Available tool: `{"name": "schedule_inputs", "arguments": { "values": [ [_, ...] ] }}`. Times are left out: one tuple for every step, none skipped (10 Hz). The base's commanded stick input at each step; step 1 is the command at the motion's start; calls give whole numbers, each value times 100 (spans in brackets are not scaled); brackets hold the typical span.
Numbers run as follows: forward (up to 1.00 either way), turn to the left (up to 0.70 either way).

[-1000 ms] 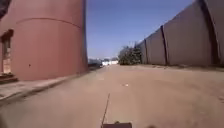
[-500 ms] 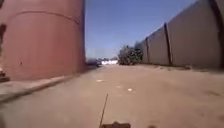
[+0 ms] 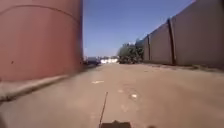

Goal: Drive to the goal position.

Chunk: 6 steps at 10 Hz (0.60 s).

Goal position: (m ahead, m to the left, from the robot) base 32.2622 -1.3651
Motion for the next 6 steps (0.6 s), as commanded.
{"name": "schedule_inputs", "arguments": {
  "values": [
    [100, 0],
    [100, 0],
    [100, 0],
    [100, 0],
    [100, 0],
    [100, 0]
  ]
}}
